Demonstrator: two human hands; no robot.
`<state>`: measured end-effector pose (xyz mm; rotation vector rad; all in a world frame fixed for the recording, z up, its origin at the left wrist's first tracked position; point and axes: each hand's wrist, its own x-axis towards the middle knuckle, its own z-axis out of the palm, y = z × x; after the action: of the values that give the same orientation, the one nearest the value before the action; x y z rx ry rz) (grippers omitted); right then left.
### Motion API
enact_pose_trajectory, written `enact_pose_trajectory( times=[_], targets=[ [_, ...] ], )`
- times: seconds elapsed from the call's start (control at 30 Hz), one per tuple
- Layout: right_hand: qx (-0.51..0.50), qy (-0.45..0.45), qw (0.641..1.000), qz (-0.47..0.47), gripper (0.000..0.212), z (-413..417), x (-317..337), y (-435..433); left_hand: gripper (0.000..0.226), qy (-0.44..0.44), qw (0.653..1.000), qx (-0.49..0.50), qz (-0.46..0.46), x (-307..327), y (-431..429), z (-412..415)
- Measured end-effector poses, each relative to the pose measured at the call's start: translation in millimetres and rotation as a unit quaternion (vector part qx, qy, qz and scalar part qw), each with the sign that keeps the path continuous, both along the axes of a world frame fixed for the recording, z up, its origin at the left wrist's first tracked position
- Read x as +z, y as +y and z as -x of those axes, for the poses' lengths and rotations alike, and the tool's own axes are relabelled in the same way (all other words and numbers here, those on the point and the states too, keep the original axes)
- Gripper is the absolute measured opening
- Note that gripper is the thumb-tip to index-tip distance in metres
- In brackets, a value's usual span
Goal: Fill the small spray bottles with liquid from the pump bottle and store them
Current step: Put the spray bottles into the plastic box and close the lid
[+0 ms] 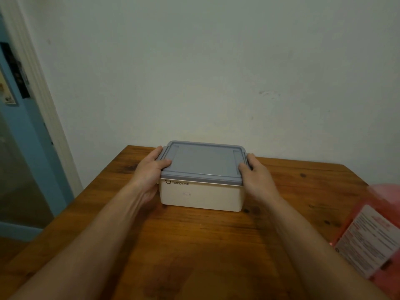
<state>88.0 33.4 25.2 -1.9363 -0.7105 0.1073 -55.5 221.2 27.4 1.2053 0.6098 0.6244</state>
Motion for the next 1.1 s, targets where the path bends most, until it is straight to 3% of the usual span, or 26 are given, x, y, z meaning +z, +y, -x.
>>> enact_pose_trajectory(
  times=[0.2,0.4,0.6,0.77,1.1],
  targets=[
    [0.009,-0.022,1.0,0.019,0.024,-1,3,-1,0.056,0.009,1.0,0.001,-0.016,-1,2,-1],
    [0.016,-0.002,1.0,0.001,0.02,0,1,0,0.056,0.015,1.0,0.0,-0.024,-3,2,-2],
    [0.014,0.084,0.992,-0.096,0.011,6,-4,0,0.057,-0.031,0.999,-0.001,0.006,-9,-2,-4],
    [-0.013,0.193,0.965,-0.179,0.049,13,-9,6,0.045,-0.075,0.995,0.051,0.03,-19,-5,-11],
    [-0.064,0.248,0.929,-0.268,0.053,28,-37,14,0.054,-0.078,0.993,0.087,-0.011,-43,-6,-17]
  ],
)
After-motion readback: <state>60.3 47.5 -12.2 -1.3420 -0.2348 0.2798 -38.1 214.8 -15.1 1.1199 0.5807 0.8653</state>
